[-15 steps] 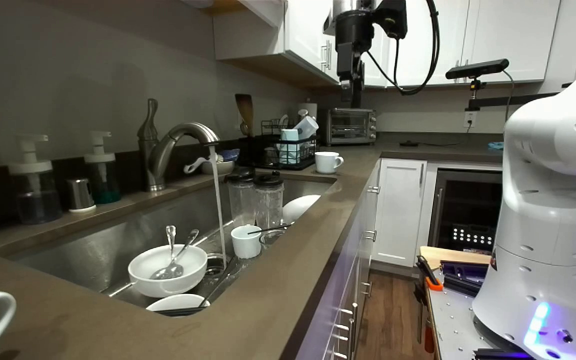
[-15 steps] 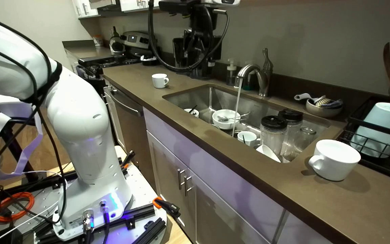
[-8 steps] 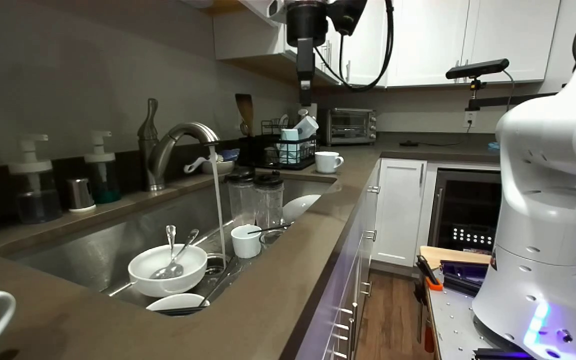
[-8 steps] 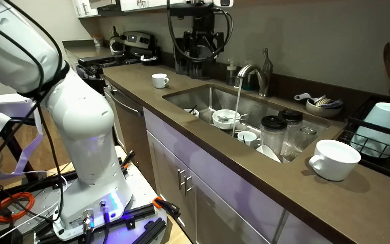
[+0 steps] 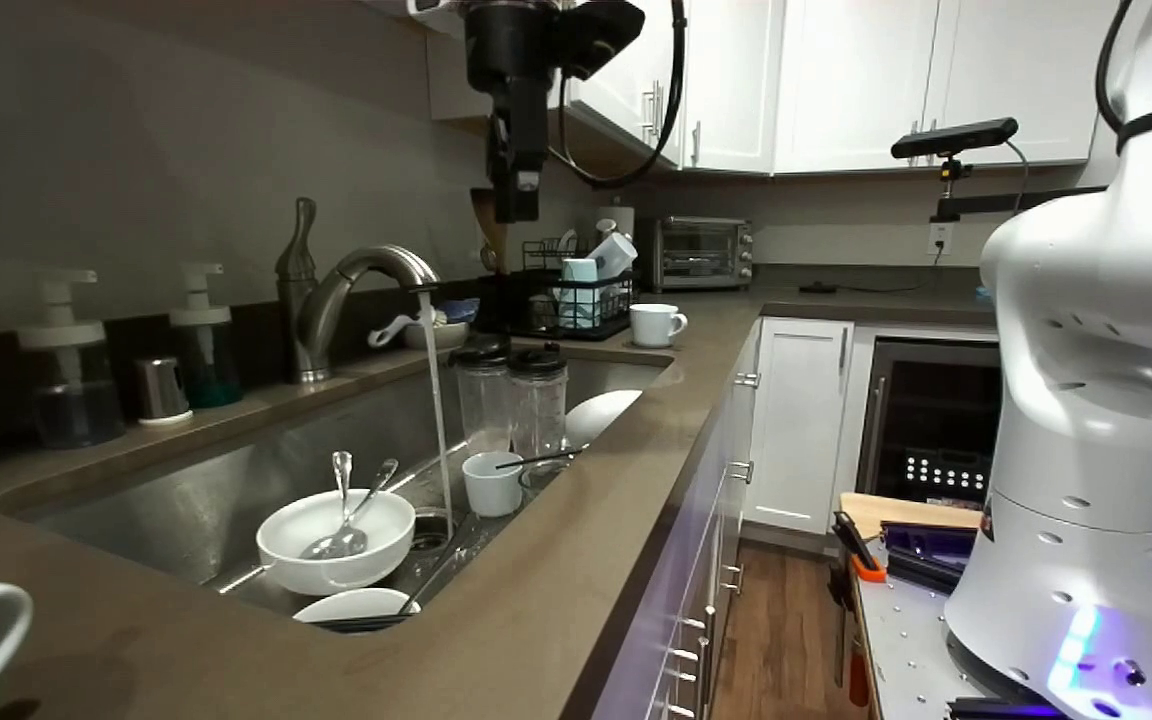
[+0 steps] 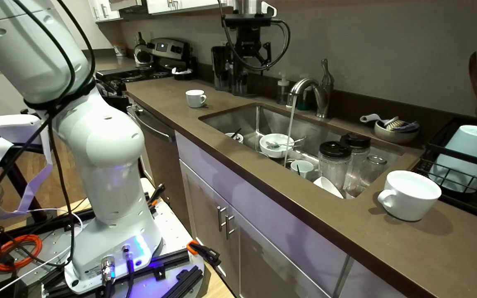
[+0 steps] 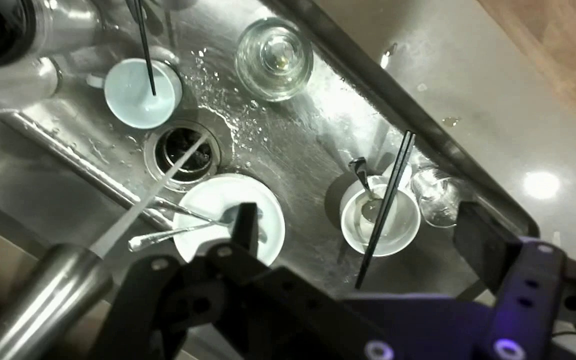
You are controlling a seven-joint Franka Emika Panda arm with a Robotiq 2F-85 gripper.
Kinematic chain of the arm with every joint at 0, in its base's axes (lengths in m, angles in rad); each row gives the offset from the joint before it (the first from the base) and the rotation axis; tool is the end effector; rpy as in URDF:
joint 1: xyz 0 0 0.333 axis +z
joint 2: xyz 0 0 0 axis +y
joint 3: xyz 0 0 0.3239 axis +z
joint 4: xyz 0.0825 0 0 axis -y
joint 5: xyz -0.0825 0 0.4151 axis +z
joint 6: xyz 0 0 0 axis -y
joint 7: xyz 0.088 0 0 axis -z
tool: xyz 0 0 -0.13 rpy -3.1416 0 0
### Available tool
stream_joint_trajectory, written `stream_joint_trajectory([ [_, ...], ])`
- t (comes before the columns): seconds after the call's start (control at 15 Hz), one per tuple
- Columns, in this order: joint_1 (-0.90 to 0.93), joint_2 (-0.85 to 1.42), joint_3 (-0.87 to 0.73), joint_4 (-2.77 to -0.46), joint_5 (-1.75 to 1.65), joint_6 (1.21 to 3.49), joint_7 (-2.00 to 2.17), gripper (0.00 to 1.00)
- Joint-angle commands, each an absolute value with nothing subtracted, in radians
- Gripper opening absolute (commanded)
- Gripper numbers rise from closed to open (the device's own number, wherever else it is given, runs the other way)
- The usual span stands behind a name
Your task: Move the mug from the left side of the sink, put some water in it, then put it on the right side of the sink
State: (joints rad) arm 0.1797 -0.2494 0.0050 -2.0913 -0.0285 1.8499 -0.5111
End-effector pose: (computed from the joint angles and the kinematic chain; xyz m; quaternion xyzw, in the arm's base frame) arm 0.5029 0.0912 0.5063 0.9387 0.3445 0.0016 0.0148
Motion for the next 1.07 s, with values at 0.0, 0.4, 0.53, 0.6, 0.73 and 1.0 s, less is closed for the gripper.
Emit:
stream_joint_trajectory([
  [0.0,0.172,-0.228,0.028,-2.074,-0.023,1.848,-0.549,1.0],
  [0.4,0.188,-0.198,0.037,-2.065,0.002,1.89,-0.651,1.0],
  [0.53,0.213,-0.162,0.065,-2.05,-0.017,1.895,-0.729,1.0],
  [0.6,0.219,-0.151,0.081,-2.044,-0.025,1.887,-0.753,1.0],
  [0.73,0.236,-0.142,0.115,-2.055,-0.033,1.892,-0.803,1.0],
  [1.0,0.252,-0.152,0.156,-2.11,-0.074,1.906,-0.936,1.0],
])
